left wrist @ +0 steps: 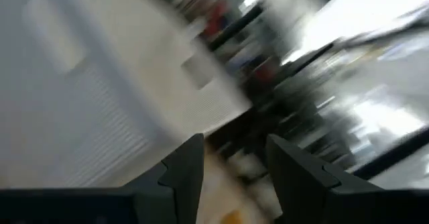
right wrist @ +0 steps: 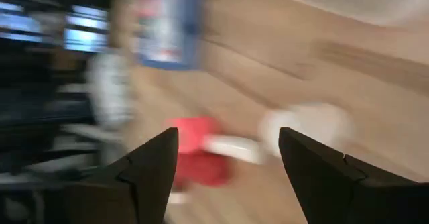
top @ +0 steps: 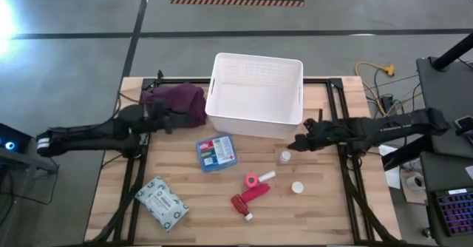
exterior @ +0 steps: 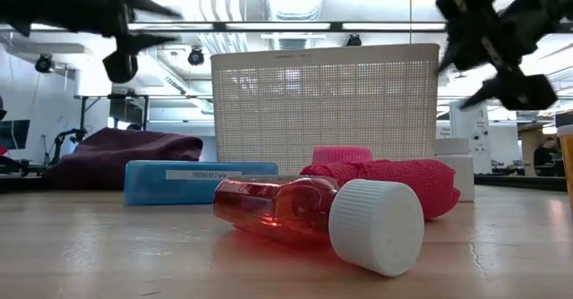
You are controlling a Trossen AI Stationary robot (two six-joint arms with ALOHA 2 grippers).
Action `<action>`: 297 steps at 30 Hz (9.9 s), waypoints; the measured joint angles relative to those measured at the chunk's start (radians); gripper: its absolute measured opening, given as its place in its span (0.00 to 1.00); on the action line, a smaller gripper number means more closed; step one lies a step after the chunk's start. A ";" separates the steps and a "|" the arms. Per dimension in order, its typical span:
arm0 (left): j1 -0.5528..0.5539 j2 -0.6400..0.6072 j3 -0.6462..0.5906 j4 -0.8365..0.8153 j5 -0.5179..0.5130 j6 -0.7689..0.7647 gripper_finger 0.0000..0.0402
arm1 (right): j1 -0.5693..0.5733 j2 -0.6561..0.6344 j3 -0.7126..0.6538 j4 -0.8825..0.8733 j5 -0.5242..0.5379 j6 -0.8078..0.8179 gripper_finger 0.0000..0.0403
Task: Pick & place medical supplies in basket/bin
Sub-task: Put the blue first aid kit into the white bin
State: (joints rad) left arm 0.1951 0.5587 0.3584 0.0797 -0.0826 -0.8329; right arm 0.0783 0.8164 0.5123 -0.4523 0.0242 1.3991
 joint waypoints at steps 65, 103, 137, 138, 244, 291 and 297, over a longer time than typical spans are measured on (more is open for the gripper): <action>-0.156 0.409 -0.245 0.069 0.212 -0.068 0.00 | 0.093 1.376 1.160 -0.290 0.410 -0.168 0.03; -0.157 0.682 -0.225 0.222 0.171 -0.065 0.00 | 0.108 1.327 1.129 -0.421 0.421 -0.094 0.03; -0.155 0.763 -0.083 0.304 0.160 -0.067 0.21 | 0.098 1.196 0.845 -0.260 0.304 0.016 0.03; -0.155 0.763 -0.082 0.296 0.162 -0.067 0.21 | 0.096 1.200 0.861 -0.260 0.327 -0.002 0.03; -0.155 0.431 0.169 -0.144 0.211 -0.011 0.61 | 0.074 1.193 0.925 -0.217 0.394 -0.161 0.03; -0.354 0.981 0.926 -0.907 -0.074 -0.149 0.78 | 0.090 1.114 0.852 -0.326 0.373 -0.401 0.03; -0.353 1.006 0.911 -0.912 -0.075 -0.150 0.76 | 0.114 1.051 0.763 -0.319 0.380 -0.347 0.03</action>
State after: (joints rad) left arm -0.1581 1.5644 1.2690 -0.8320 -0.1573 -0.9825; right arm 0.1919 1.8673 1.2756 -0.7711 0.4045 1.0520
